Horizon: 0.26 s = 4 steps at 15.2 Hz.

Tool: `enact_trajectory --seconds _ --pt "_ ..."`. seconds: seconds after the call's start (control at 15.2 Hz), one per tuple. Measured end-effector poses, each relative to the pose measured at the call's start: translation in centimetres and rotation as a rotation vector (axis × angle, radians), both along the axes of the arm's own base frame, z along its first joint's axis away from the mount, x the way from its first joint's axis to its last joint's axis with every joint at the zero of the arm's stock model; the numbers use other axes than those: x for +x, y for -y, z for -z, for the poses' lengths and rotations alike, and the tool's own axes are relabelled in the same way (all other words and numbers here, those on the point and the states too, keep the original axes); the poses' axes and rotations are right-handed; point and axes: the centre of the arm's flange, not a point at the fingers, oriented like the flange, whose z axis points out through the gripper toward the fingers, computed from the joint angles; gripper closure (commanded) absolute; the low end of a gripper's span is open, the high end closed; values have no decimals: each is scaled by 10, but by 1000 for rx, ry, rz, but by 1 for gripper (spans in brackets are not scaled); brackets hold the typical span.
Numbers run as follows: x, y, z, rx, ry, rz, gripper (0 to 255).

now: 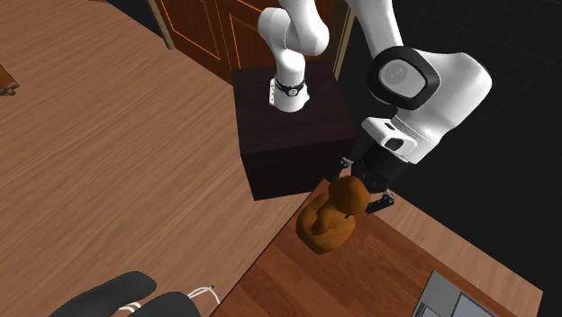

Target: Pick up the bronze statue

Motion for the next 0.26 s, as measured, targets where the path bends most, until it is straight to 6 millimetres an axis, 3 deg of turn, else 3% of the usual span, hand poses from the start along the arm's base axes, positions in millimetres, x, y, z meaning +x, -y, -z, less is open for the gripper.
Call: enact_trajectory --seconds 0.26 --pt "-1 1 -20 0 0 0 255"
